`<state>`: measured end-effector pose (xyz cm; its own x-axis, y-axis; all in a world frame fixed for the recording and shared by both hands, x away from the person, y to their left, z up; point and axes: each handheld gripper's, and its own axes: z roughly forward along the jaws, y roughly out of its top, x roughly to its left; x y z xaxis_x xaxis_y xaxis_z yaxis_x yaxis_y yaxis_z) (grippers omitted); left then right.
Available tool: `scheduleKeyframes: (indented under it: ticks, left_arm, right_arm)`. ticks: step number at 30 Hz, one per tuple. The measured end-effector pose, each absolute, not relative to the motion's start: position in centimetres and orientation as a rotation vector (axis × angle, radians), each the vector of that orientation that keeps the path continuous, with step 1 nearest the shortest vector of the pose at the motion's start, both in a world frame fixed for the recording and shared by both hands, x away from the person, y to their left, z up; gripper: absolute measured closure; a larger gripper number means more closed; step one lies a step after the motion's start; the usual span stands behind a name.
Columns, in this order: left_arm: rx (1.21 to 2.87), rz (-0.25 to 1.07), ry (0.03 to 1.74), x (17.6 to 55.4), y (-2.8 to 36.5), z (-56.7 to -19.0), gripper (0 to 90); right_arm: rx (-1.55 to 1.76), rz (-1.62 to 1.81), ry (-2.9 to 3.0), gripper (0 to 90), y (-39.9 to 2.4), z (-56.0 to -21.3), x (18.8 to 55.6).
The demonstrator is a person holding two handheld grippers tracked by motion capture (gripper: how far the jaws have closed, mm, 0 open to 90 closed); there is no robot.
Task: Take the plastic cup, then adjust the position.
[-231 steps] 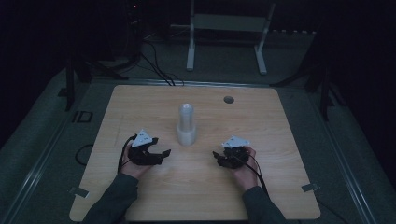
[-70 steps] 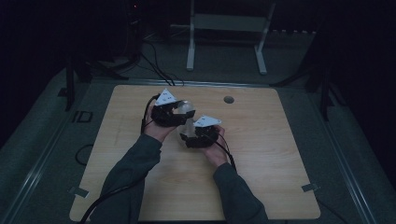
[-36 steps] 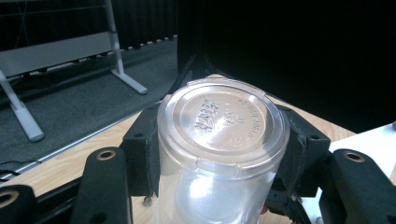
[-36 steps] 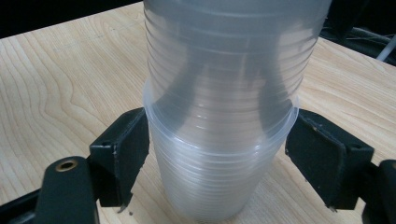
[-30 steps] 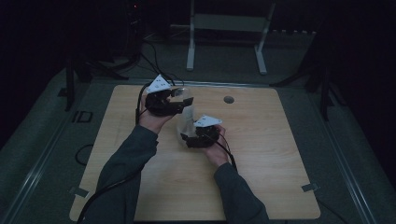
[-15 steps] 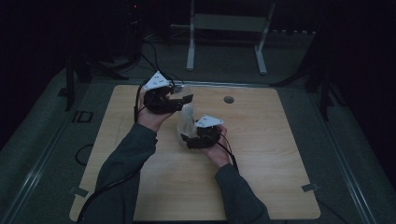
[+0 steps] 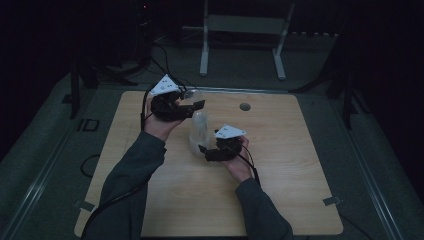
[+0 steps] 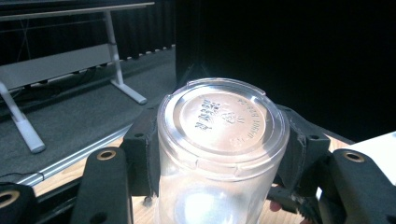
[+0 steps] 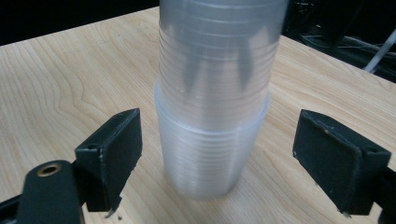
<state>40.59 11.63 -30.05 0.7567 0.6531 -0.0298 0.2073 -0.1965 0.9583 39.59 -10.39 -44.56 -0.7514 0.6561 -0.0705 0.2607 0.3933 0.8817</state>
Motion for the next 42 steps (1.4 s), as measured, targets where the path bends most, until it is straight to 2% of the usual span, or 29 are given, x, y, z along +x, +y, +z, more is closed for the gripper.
scheduleKeyframes:
  ticks: [42]
  left_arm:
    - [1.736,0.488,0.635,37.7,13.8,-28.9,40.9]
  right_arm:
    - [0.835,1.305,2.215,17.1,-13.9,-43.8,38.2]
